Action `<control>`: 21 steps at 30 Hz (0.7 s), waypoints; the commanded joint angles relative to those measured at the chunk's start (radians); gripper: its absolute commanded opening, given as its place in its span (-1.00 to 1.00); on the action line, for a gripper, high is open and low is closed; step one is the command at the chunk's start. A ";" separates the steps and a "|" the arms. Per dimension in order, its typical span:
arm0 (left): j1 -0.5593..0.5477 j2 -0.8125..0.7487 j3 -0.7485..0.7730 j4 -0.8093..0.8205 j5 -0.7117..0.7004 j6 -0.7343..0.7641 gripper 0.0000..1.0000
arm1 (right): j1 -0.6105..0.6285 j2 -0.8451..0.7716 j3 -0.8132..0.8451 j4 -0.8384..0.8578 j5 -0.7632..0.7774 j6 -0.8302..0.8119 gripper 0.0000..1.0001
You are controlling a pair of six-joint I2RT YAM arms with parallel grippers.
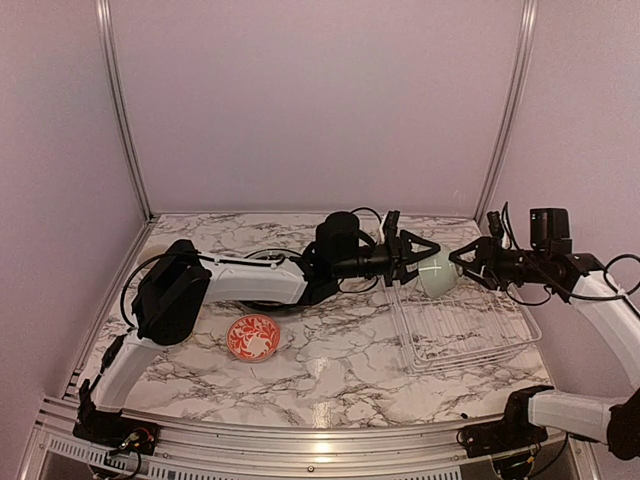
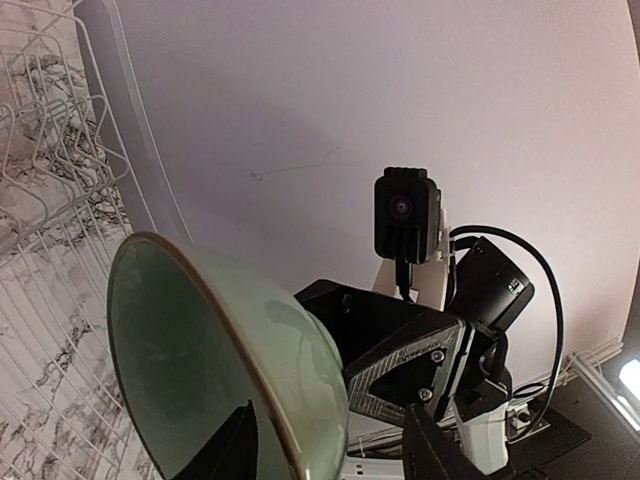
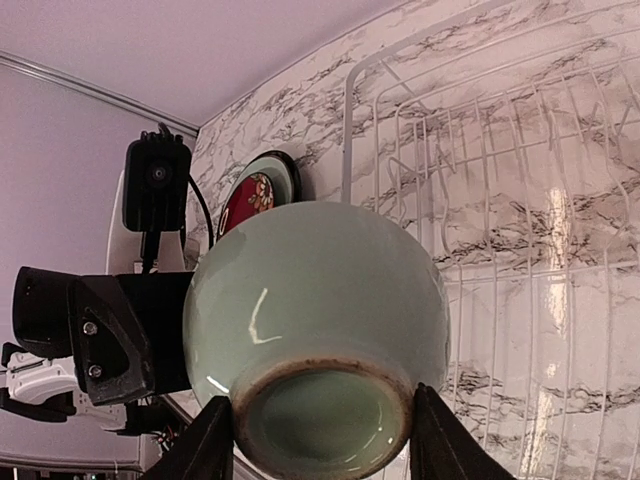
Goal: Unload the mixed dishes from the dish rack
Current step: Pass from the right arm to the left
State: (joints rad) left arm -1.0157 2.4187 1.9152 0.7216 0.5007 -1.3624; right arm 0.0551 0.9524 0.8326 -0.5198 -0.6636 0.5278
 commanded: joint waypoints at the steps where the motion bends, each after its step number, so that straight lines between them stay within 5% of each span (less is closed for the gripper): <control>1: 0.000 0.018 -0.005 0.102 0.040 -0.061 -0.19 | 0.019 0.004 0.019 0.105 -0.069 0.023 -0.51; 7: 0.000 -0.014 -0.034 0.090 0.041 -0.043 -0.97 | 0.037 0.003 0.021 0.112 -0.057 0.009 -0.46; 10: 0.000 -0.054 -0.063 0.072 0.035 -0.016 -1.00 | 0.051 0.005 0.035 0.127 -0.061 -0.005 -0.32; 16: 0.001 -0.231 -0.163 -0.133 0.001 0.203 -1.00 | 0.054 0.003 0.103 0.091 0.019 -0.098 0.66; 21: -0.004 -0.412 -0.272 -0.459 -0.118 0.444 -1.00 | 0.053 -0.014 0.168 0.076 0.131 -0.173 0.97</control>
State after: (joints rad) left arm -1.0149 2.1845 1.6798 0.4953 0.4767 -1.1549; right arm 0.1001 0.9627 0.9291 -0.4549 -0.6395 0.4408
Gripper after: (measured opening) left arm 0.110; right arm 0.962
